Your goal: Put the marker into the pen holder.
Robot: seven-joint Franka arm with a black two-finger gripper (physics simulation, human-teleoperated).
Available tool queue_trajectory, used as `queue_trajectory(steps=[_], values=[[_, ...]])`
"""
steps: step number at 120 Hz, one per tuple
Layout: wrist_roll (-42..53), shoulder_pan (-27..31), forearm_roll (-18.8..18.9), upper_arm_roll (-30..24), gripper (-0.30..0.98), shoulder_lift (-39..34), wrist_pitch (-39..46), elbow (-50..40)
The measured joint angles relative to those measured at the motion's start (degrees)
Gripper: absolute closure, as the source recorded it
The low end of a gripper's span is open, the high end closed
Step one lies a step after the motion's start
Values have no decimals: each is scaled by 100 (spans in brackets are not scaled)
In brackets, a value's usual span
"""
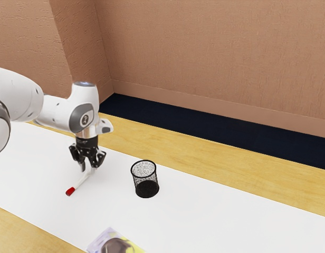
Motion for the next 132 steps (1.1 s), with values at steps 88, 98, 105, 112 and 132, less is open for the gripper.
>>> queue_trajectory(steps=[88,98,105,112,132], values=[[207,14,-3,-3,49,173,875,-201],[191,11,38,0,54,146,890,-226],[190,13,42,1,61,112,894,-230],[199,13,34,1,66,92,898,-245],[174,11,65,3,75,87,924,-332]])
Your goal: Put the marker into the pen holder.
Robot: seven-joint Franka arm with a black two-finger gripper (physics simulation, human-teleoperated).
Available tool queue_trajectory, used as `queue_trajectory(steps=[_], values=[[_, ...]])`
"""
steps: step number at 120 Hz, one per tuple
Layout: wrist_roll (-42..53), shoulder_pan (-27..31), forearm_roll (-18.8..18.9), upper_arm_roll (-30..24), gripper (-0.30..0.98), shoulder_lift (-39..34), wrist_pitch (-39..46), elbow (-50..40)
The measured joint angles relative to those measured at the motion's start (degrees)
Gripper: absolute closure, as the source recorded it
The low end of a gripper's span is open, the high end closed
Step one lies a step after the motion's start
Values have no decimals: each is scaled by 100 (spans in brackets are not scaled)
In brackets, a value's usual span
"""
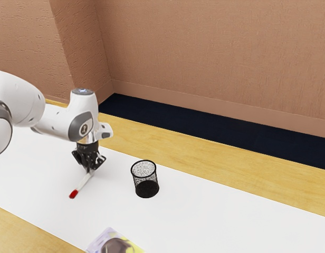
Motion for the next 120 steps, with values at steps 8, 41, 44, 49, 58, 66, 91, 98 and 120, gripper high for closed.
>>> queue_trajectory(steps=[8,41,44,49,58,66,91,98,120], values=[[-25,-3,14,0,77,-14,30,-26],[-181,-19,286,-652,79,-1503,-118,-17],[-197,-23,304,-748,79,-1611,-126,-1],[-232,-8,326,-937,79,-1720,-134,91],[-298,-13,316,-1314,79,-1745,-109,380],[-353,-40,190,-1582,79,-1667,59,481],[-508,-31,-134,-1876,79,-1232,543,517],[-545,-23,-167,-1882,79,-1167,642,519],[-641,-27,-205,-1884,79,-1047,819,461]])
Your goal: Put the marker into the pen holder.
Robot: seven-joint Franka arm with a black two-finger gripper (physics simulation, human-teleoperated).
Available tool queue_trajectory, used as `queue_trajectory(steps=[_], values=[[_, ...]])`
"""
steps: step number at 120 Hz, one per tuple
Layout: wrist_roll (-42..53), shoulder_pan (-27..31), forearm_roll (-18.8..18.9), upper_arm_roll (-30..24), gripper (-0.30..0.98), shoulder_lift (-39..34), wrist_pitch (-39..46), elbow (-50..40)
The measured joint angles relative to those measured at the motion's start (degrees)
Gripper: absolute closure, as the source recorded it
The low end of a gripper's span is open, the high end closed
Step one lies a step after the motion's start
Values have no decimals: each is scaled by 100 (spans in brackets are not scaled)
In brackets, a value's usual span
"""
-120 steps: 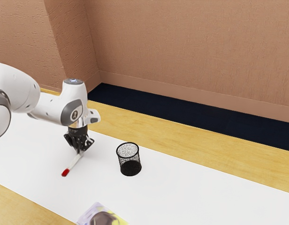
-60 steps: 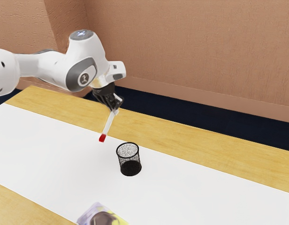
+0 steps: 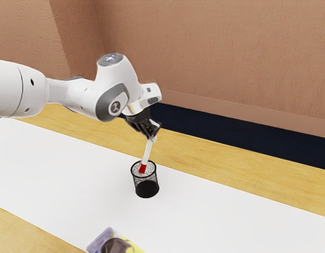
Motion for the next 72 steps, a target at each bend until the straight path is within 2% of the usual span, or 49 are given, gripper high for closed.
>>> queue_trajectory(steps=[28,40,64,72], values=[[-134,-12,26,-62,79,37,177,-277],[-182,-12,202,-67,79,61,233,-349],[-57,-6,408,-74,36,26,250,-290],[-10,-4,641,-76,26,7,224,-192]])
